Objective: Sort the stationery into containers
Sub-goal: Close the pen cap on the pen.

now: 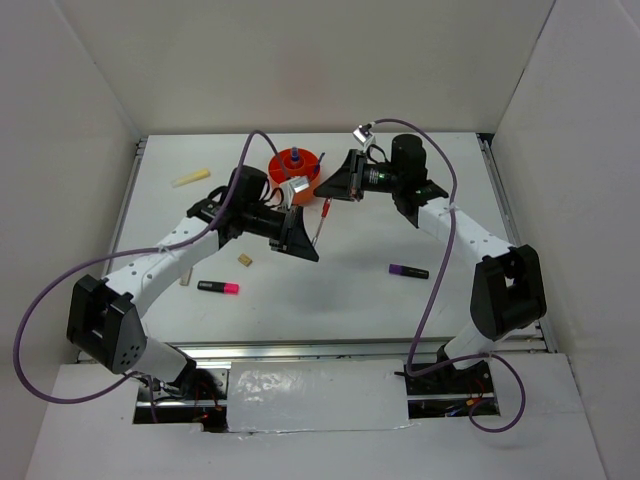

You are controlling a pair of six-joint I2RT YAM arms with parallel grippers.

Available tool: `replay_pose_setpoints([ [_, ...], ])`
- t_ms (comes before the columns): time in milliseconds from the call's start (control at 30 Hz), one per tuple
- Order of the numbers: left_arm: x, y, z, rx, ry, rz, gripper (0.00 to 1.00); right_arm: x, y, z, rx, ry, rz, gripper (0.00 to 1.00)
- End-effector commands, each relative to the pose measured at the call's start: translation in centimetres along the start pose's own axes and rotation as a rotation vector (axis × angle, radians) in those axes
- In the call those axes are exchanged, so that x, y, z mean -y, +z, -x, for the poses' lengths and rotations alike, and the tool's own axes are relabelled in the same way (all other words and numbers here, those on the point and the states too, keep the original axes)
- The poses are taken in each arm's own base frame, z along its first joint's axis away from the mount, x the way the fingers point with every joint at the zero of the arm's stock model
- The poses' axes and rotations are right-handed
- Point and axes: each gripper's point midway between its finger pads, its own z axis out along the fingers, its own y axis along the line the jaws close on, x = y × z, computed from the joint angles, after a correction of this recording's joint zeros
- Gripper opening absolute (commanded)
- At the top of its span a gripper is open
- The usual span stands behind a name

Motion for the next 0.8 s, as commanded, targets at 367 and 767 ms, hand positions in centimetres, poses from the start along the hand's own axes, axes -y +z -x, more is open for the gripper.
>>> replay_pose_setpoints([
  [367, 3.0, -3.4, 11.3, 0.361, 0.342, 0.015, 0.00, -1.8, 1.3, -7.8, -0.295, 0.102, 0.106, 0.00],
  [767, 1.8, -2.6, 8.6, 0.324, 0.293, 0.029, 0.01, -1.2, -0.1, -2.8, -0.174, 0.085, 0.067, 0.00],
])
